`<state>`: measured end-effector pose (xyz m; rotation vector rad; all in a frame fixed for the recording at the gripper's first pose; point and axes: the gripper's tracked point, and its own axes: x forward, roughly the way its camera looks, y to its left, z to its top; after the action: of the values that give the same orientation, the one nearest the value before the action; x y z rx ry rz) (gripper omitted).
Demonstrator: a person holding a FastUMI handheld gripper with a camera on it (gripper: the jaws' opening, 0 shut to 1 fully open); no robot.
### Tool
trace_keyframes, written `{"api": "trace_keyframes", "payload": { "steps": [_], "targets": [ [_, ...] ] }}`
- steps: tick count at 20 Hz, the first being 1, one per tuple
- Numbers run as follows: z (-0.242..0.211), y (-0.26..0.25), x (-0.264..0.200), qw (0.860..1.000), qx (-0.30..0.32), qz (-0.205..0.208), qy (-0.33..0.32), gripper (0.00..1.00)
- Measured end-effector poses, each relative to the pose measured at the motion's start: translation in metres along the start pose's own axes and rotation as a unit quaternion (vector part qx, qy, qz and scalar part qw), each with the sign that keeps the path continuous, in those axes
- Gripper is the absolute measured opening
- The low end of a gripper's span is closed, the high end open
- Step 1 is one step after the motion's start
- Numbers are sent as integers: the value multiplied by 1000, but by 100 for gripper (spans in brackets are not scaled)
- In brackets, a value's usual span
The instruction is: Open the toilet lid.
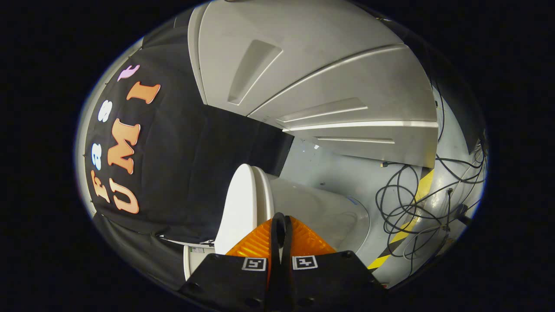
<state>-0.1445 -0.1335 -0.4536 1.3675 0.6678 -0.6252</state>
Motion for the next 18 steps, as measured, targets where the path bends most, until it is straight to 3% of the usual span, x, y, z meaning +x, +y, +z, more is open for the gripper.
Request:
{"api": "trace_keyframes", "payload": {
  "steps": [6,13,18],
  "targets": [
    [-1,1,1,1000,21,-14,6,8],
    [3,9,-7,998,-58,-3,-5,8],
    [29,39,-5,991,-110,-14,-76,8]
  ]
}}
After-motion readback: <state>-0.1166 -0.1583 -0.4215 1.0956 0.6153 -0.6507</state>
